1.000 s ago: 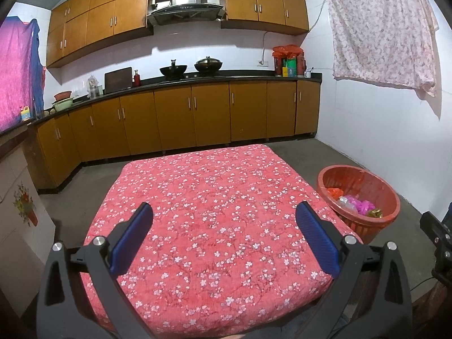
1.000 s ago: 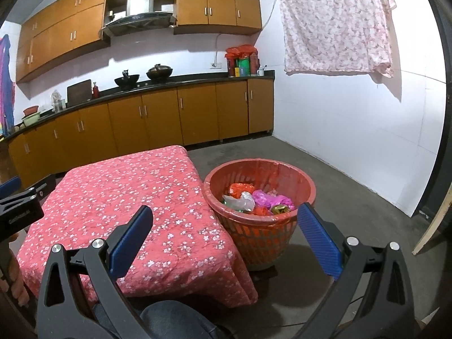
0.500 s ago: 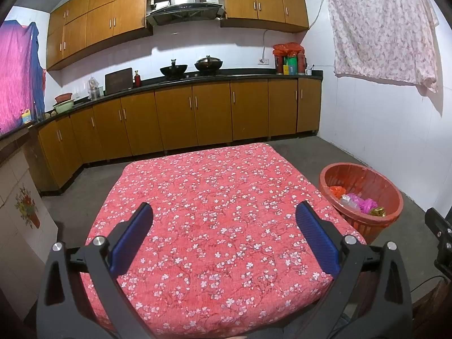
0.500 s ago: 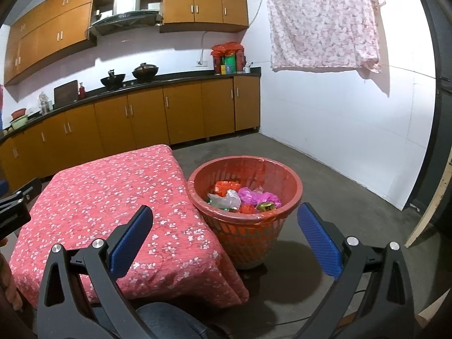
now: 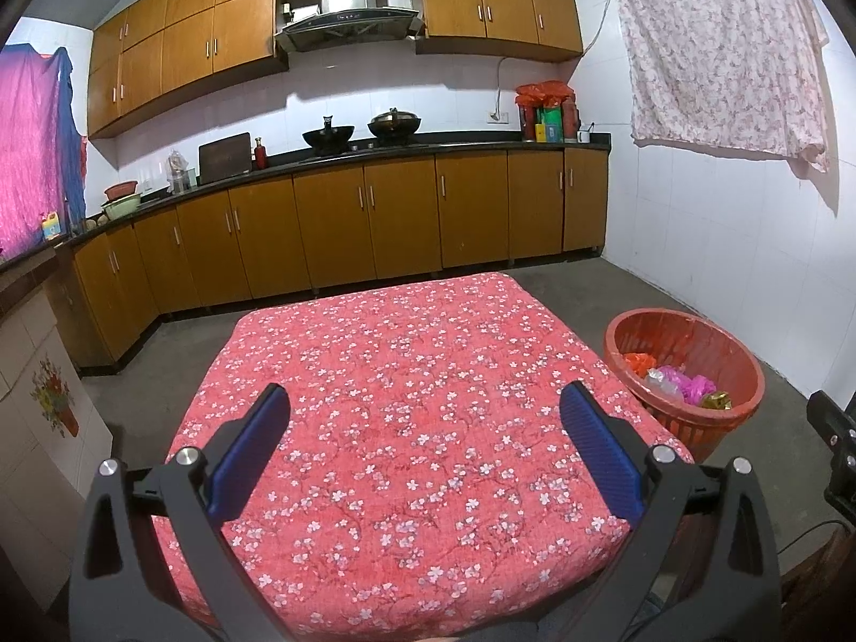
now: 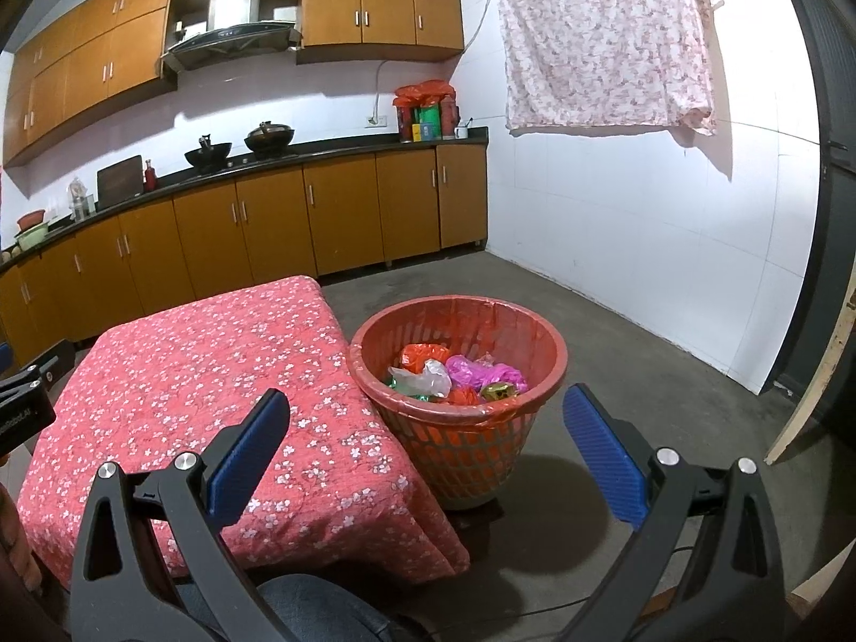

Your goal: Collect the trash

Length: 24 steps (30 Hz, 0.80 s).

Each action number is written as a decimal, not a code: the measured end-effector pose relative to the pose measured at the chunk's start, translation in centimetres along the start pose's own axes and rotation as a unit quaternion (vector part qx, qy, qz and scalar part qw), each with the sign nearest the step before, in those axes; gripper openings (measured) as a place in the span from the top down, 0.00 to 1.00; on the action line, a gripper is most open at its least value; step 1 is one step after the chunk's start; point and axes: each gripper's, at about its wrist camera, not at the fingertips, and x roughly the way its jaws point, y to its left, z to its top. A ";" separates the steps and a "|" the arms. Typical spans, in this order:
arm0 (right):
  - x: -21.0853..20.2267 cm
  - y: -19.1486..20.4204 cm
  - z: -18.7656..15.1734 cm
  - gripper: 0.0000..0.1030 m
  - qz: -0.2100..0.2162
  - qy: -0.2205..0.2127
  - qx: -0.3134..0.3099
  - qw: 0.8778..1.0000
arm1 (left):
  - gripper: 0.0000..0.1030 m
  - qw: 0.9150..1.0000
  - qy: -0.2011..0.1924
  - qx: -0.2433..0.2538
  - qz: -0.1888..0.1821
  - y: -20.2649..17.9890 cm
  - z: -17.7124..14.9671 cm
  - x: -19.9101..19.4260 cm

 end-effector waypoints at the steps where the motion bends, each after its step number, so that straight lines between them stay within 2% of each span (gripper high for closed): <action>1: 0.0 0.0 0.0 0.02 0.000 0.000 0.000 1.000 | 0.04 1.000 0.000 0.000 0.000 0.0 0.0 0.0; 24: 0.0 0.0 0.0 0.02 0.000 0.000 0.000 1.000 | 0.04 1.000 -0.011 0.004 -0.006 0.4 0.1 -0.5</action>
